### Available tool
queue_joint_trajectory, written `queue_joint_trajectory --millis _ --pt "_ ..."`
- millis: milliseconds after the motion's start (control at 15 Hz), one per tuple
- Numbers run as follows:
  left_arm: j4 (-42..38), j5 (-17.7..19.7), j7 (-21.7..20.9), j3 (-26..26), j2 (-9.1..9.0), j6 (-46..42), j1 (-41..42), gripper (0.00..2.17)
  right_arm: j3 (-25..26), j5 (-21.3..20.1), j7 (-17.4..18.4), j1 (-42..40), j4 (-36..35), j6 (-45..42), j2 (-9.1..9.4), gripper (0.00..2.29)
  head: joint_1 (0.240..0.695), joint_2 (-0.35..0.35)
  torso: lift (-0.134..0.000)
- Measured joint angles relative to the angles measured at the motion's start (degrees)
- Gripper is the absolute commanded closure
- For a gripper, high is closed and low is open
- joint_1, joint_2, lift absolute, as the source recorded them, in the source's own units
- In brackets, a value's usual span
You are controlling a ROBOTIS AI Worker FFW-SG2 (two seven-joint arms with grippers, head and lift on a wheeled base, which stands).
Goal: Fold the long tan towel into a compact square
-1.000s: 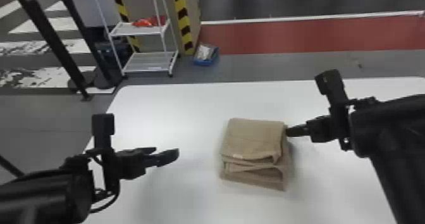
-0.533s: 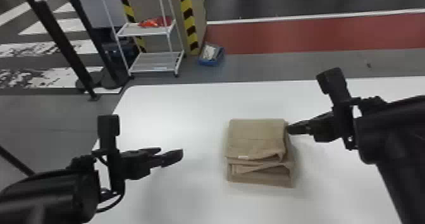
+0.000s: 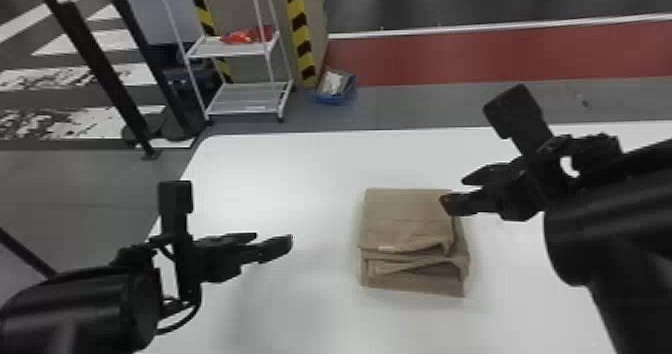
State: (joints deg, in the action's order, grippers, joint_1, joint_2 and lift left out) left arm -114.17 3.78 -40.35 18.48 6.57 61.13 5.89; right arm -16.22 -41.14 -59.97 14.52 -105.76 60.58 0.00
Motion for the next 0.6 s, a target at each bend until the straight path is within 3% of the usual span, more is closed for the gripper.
queue_joint_trajectory --millis 200,467,600 --pt "-0.14 0.00 -0.08 0.15 0.00 0.00 0.16 0.08 -4.40 -4.24 -3.61 -1.79 0.77 0.01 0.00 0.09 0.695 0.248 -0.125" --pt "-0.28 0.00 -0.09 0.26 -0.02 0.06 0.46 0.08 -6.90 -6.39 -12.45 -1.65 0.64 -1.47 0.00 0.10 0.695 0.297 -0.125" --pt "-0.29 0.00 -0.09 0.34 0.01 0.09 0.52 0.08 -7.64 -7.56 -12.51 -1.59 0.23 -2.05 0.00 0.11 0.695 0.304 -0.125"
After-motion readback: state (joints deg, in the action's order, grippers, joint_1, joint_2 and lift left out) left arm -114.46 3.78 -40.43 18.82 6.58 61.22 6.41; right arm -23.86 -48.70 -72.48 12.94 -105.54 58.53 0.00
